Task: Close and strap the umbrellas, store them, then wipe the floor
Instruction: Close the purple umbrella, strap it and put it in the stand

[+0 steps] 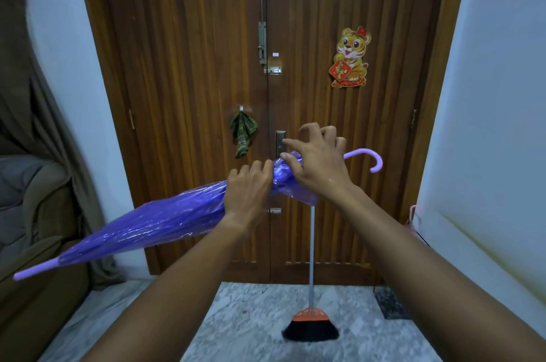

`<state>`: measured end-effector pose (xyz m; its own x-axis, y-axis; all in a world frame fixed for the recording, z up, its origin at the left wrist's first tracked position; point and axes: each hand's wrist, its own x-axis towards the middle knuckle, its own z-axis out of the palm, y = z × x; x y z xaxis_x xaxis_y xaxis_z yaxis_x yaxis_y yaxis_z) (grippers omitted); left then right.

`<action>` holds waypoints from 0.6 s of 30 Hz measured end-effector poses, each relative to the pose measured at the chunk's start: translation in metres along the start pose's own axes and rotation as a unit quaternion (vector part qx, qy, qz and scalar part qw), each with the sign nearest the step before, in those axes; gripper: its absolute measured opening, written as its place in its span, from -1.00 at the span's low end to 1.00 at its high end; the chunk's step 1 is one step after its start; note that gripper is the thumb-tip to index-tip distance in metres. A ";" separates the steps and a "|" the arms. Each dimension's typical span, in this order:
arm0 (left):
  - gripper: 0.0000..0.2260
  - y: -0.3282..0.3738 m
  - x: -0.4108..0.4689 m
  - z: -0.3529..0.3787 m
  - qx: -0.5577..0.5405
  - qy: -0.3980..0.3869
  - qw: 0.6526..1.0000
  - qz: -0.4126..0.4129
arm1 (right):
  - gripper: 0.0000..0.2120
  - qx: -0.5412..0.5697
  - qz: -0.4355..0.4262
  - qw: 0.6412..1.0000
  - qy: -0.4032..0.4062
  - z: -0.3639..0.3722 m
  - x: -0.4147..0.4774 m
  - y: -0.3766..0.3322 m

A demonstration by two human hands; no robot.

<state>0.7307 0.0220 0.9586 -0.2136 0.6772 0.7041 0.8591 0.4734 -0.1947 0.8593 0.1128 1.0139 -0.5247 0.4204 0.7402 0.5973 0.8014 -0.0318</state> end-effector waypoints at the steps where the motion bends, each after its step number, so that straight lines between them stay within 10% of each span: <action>1: -0.58 0.001 0.000 -0.001 0.000 0.002 1.000 0.004 | -0.65 -0.010 0.002 1.000 -0.013 -0.001 0.002 -0.001; 10: -0.62 -0.010 0.012 0.004 -0.116 -0.053 0.981 -0.147 | -0.83 0.002 -0.077 0.997 0.024 -0.015 -0.009 -0.012; 18: -0.79 -0.021 0.027 0.006 -0.446 -0.143 0.836 -0.286 | -0.91 0.239 0.098 0.961 -0.094 0.015 -0.049 0.002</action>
<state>0.7041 0.0338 0.9774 -0.7012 0.6509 0.2911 0.5565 0.2444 0.7941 0.8770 0.0998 0.9677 -0.5584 0.6165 0.5551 0.3722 0.7842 -0.4965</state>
